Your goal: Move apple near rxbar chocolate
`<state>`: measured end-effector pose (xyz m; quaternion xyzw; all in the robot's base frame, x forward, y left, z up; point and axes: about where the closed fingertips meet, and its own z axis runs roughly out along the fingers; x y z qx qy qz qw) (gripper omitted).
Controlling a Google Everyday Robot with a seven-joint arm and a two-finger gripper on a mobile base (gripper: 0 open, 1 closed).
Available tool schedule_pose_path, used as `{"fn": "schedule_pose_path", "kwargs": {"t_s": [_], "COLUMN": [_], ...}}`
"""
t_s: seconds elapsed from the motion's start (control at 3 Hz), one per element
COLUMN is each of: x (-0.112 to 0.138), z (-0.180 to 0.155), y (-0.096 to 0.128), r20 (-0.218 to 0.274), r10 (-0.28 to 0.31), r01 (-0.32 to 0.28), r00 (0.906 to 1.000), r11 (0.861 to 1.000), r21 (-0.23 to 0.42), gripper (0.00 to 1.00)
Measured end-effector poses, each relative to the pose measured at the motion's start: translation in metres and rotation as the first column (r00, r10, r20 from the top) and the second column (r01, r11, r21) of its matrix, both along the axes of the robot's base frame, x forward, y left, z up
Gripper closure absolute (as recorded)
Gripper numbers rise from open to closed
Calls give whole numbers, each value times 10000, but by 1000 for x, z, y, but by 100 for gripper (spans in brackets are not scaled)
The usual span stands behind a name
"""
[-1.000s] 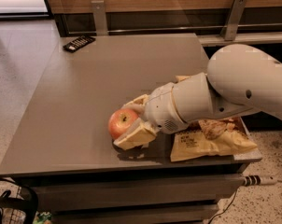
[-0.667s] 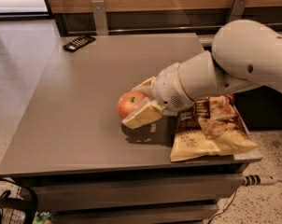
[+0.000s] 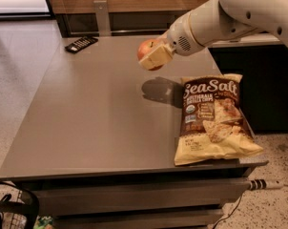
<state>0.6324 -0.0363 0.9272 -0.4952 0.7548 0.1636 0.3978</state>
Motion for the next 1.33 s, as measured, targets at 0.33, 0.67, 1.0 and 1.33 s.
{"fn": "schedule_pose_path", "kwargs": {"t_s": [0.33, 0.67, 1.0, 1.33], "x": [36, 71, 70, 74], "z": [3, 7, 7, 6], "y": [31, 60, 60, 62], "r20": [253, 639, 635, 621], "r10": [-512, -1037, -1031, -1035], "r01": [505, 990, 985, 995], "r00": [9984, 9926, 9926, 9927], "r11": [9984, 9925, 9925, 9930], "r21": [268, 724, 720, 635], "gripper": [100, 100, 100, 100]}}
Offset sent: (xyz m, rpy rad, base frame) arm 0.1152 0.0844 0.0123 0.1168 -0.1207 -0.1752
